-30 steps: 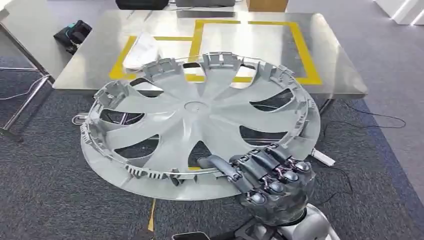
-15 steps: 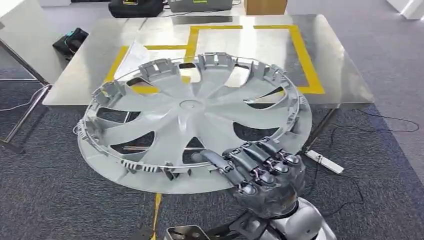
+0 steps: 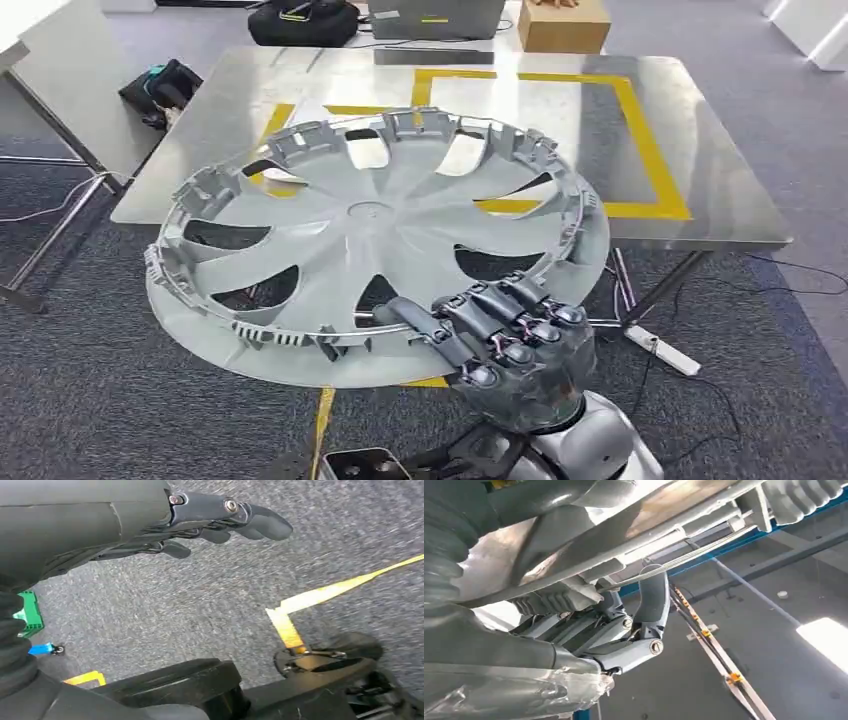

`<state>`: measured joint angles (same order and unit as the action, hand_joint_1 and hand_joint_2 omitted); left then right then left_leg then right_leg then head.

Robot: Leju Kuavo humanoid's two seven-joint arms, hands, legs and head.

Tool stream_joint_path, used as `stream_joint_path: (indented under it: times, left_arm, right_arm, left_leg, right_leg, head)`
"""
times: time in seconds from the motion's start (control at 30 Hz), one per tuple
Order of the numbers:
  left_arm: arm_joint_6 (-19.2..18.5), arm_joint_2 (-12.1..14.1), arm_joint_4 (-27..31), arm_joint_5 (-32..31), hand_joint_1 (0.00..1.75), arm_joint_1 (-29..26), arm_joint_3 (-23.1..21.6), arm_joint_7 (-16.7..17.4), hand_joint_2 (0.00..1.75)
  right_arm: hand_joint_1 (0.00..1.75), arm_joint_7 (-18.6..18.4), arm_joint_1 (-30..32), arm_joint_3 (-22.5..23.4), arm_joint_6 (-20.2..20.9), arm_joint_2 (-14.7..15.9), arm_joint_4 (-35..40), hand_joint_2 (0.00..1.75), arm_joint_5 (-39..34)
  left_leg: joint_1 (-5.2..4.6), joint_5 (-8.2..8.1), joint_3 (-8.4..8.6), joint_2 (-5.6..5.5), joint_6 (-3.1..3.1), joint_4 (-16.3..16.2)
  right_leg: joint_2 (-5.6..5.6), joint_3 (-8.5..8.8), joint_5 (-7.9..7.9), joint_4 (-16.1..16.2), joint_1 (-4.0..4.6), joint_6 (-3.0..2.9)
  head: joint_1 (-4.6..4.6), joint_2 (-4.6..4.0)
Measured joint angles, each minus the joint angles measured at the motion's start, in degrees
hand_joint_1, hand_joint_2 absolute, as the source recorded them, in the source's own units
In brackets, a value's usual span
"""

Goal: Take the parts from the cabinet and place them on the table.

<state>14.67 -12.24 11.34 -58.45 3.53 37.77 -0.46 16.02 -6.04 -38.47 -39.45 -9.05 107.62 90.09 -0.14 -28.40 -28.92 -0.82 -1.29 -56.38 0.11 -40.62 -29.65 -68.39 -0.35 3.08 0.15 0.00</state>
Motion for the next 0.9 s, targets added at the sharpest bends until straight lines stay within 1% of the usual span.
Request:
stream_joint_path:
  times: [0.03,0.07,0.1,0.13,0.17,0.2,0.23,0.27,0.3,0.33,0.37,0.4,0.43,0.47,0.5,0.53,0.57,0.6,0.63,0.67,0.7,0.73,0.77,0.8,0.83,0.87,0.9]
  left_arm:
    - [-0.2,0.0,0.0,0.0,0.00,0.0,0.0,0.0,1.75]
    - [-0.3,-0.1,0.0,-0.1,0.00,0.0,-0.1,0.0,1.75]
    - [-0.3,-0.2,0.0,-0.1,0.00,0.2,-0.1,0.0,1.75]
    - [-0.4,-0.2,0.0,-0.1,0.00,0.4,-0.1,0.0,1.75]
    - [-0.4,-0.2,0.0,-0.2,0.00,0.4,-0.1,-0.1,1.75]
    - [-0.4,-0.2,0.0,-0.2,0.00,0.4,-0.3,-0.1,1.75]
    - [-0.5,-0.2,0.0,-0.3,0.00,0.6,-0.4,-0.1,1.75]
    - [-0.6,-0.3,0.0,-0.4,0.00,0.7,-0.5,-0.1,1.75]
    - [-0.7,-0.3,0.0,-0.4,0.00,0.9,-0.5,-0.1,1.75]
    - [-0.8,-0.3,0.0,-0.5,0.00,0.9,-0.6,-0.1,1.75]
    - [-0.9,-0.2,0.0,-0.6,0.00,0.8,-0.6,-0.1,1.75]
    - [-0.9,-0.2,0.0,-0.6,0.00,0.7,-0.6,0.0,1.75]
    - [-1.0,-0.2,0.0,-0.7,0.00,0.5,-0.6,0.0,1.75]
    - [-1.0,-0.2,0.0,-0.7,0.00,0.5,-0.7,0.0,1.75]
    - [-1.0,-0.2,0.0,-0.8,0.00,0.6,-0.7,0.0,1.75]
    - [-1.0,-0.1,0.0,-0.8,0.00,0.5,-0.7,0.0,1.75]
    - [-0.9,-0.1,0.0,-0.9,0.00,0.4,-0.7,0.0,1.75]
    - [-0.9,-0.2,-0.1,-0.9,0.00,0.2,-0.7,0.1,1.75]
    - [-0.9,-0.2,-0.1,-0.9,0.00,0.2,-0.7,0.2,1.75]
    - [-0.9,-0.2,-0.1,-0.9,0.00,0.3,-0.7,0.2,1.75]
    - [-0.8,-0.1,-0.1,-0.9,0.00,0.4,-0.7,0.2,1.75]
    - [-0.8,-0.2,-0.1,-0.9,0.00,0.5,-0.8,0.2,1.75]
    - [-0.7,-0.3,-0.1,-0.9,0.00,0.6,-0.8,0.2,1.75]
    - [-0.7,-0.3,-0.1,-0.9,0.00,0.5,-0.8,0.2,1.75]
    - [-0.7,-0.3,-0.1,-0.9,0.00,0.6,-0.8,0.2,1.75]
    - [-0.7,-0.3,-0.1,-0.9,0.00,0.6,-0.8,0.2,1.75]
    - [-0.7,-0.3,-0.1,-0.9,0.00,0.6,-0.8,0.2,1.75]
  right_arm:
    - [1.75,0.0,0.0,0.0,0.0,-0.1,-0.1,1.75,0.0]
    - [1.75,0.0,-0.1,0.0,0.0,-0.1,-0.2,1.75,0.0]
    - [1.75,0.0,-0.2,0.0,0.0,-0.1,-0.3,1.75,0.0]
    - [1.75,0.0,-0.4,0.0,0.0,-0.2,-0.4,1.75,0.0]
    - [1.75,0.0,-0.4,0.0,0.0,-0.5,-0.4,1.75,0.0]
    - [1.75,-0.2,-0.4,0.0,0.0,-0.6,-0.4,1.75,0.0]
    - [1.75,-0.2,-0.4,0.0,0.0,-0.8,-0.4,1.75,0.0]
    - [1.75,-0.2,-0.3,0.1,0.0,-1.0,-0.5,1.75,0.0]
    - [1.75,-0.2,-0.4,0.1,0.0,-1.1,-0.5,1.75,0.0]
    - [1.75,-0.2,-0.4,0.1,0.0,-1.2,-0.6,1.75,0.0]
    - [1.75,-0.2,-0.4,0.1,0.0,-1.2,-0.6,1.75,0.0]
    - [1.75,-0.2,-0.4,0.1,0.0,-1.2,-0.7,1.75,0.0]
    - [1.75,-0.1,-0.3,0.1,0.0,-1.3,-0.8,1.75,0.0]
    - [1.75,-0.1,-0.2,0.2,0.0,-1.3,-0.9,1.75,0.0]
    - [1.75,0.0,-0.1,0.2,0.0,-1.3,-1.0,1.75,0.0]
    - [1.75,0.0,-0.1,0.2,0.0,-1.4,-1.1,1.75,0.0]
    - [1.75,0.0,-0.1,0.2,0.0,-1.4,-1.2,1.75,0.0]
    - [1.75,0.0,-0.2,0.2,0.0,-1.4,-1.3,1.75,0.0]
    - [1.75,0.1,0.0,0.3,0.0,-1.4,-1.5,1.75,0.0]
    - [1.75,0.1,0.1,0.3,0.0,-1.6,-1.5,1.75,0.0]
    - [1.75,0.2,0.1,0.3,0.0,-1.8,-1.5,1.75,0.1]
    - [1.75,0.2,0.0,0.3,0.0,-1.9,-1.4,1.75,0.0]
    - [1.75,0.2,-0.1,0.3,-0.1,-2.0,-1.4,1.75,0.0]
    - [1.75,0.3,-0.2,0.3,-0.1,-2.0,-1.4,1.75,0.0]
    - [1.75,0.4,-0.2,0.2,-0.1,-2.0,-1.4,1.75,0.0]
    - [1.75,0.4,-0.2,0.2,-0.1,-2.0,-1.4,1.75,0.0]
    - [1.75,0.4,-0.1,0.2,-0.1,-2.0,-1.5,1.75,0.0]
  left_leg:
    - [-0.02,-0.67,0.95,-0.04,0.06,0.0]
    - [-0.01,-1.36,1.55,-0.06,0.19,0.1]
    - [-0.11,-1.96,2.40,-0.19,0.51,0.0]
    - [-0.03,-2.46,2.45,-0.28,0.99,0.7]
    - [0.04,-2.27,3.72,-0.23,1.40,1.1]
    - [-0.01,-1.34,3.73,-0.22,1.77,0.4]
    - [-0.07,-1.42,3.76,-0.20,1.94,-0.5]
    - [-0.05,-0.99,2.73,-0.17,2.26,-2.7]
    - [0.06,-0.90,0.42,0.00,2.75,-6.4]
    - [0.16,-1.82,-2.62,0.05,3.17,-10.5]
    - [0.21,-3.84,-5.76,0.07,3.40,-13.9]
    - [0.24,-6.26,-8.28,0.07,3.44,-15.9]
    - [0.29,-8.26,-10.08,0.08,3.43,-16.2]
    - [0.36,-9.12,-11.20,0.08,3.55,-15.0]
    - [0.43,-8.04,-11.37,0.11,3.71,-12.6]
    - [0.51,-4.63,-11.20,0.22,3.73,-9.1]
    - [0.61,2.03,-11.01,0.68,3.73,-5.2]
    - [0.68,7.98,-11.45,1.36,3.74,-1.3]
    - [0.62,7.62,-10.74,2.08,3.35,-0.7]
    - [0.48,6.75,-9.93,1.90,2.81,-0.6]
    - [0.54,6.16,-9.32,1.36,2.25,0.3]
    - [0.63,6.41,-8.69,1.04,1.93,0.4]
    - [0.87,7.34,-7.74,0.86,1.31,0.5]
    - [0.74,6.86,-7.02,0.78,0.73,0.3]
    - [0.61,6.33,-6.51,0.74,0.26,0.2]
    - [0.46,5.91,-6.07,0.73,0.11,0.2]
    - [0.28,5.35,-5.50,0.67,-0.02,0.2]
  right_leg:
    - [0.00,1.68,3.11,4.8,0.21,-0.44]
    - [-0.01,2.92,7.05,8.8,0.44,-0.84]
    - [-0.03,3.08,6.68,9.3,0.70,-1.00]
    - [-0.07,4.11,5.41,9.6,0.91,-1.30]
    - [0.13,4.55,5.37,10.1,0.96,-1.69]
    - [0.25,4.49,5.08,10.6,0.93,-2.10]
    - [0.44,6.11,5.05,10.9,0.45,-2.53]
    - [0.33,7.05,5.05,11.1,0.27,-2.61]
    - [0.25,7.88,4.50,11.3,0.16,-2.76]
    - [0.25,8.60,4.05,11.5,0.05,-2.79]
    - [0.29,9.28,3.37,11.6,-0.12,-2.77]
    - [0.39,10.02,2.70,11.6,-0.31,-2.72]
    - [0.50,10.85,1.97,11.6,-0.47,-2.64]
    - [0.58,12.02,1.04,11.6,-0.64,-2.44]
    - [0.60,13.22,0.16,11.6,-0.80,-2.23]
    - [0.58,14.56,-0.92,11.6,-0.98,-1.88]
    - [0.53,15.03,-1.92,11.8,-1.10,-1.44]
    - [0.65,16.88,-2.82,11.6,-0.85,-1.21]
    - [0.75,17.39,-3.64,12.8,-0.66,-0.83]
    - [0.61,18.92,-5.00,14.4,-0.81,-0.62]
    - [0.48,20.82,-2.94,13.9,-0.74,0.20]
    - [0.40,20.75,-2.34,13.3,-0.69,0.54]
    - [0.29,20.12,-2.77,12.2,-0.77,0.68]
    - [0.19,18.75,-3.07,8.9,-0.77,0.67]
    - [0.20,15.81,-4.27,4.4,-0.75,0.51]
    - [0.20,12.42,-6.30,0.1,-0.66,0.52]
    - [0.21,9.39,-8.78,-2.8,-0.53,0.67]
  head:
    - [0.04,0.02]
    - [0.04,0.02]
    - [-0.24,0.02]
    - [0.00,0.02]
    - [-0.09,0.02]
    - [-0.07,0.02]
    - [-0.04,0.02]
    - [-0.13,0.02]
    - [-0.59,0.02]
    - [-0.43,0.02]
    - [-0.55,0.02]
    - [-0.57,0.02]
    - [-0.57,0.02]
    - [-0.59,0.02]
    - [-0.50,0.02]
    - [-0.57,0.02]
    - [-0.57,0.02]
    - [-0.66,0.02]
    - [-0.81,0.04]
    - [-0.35,-0.04]
    - [-0.48,0.00]
    - [-0.33,-0.02]
    - [-0.25,0.02]
    - [0.50,-0.02]
    - [0.74,0.00]
    - [0.61,0.00]
    - [0.76,0.00]
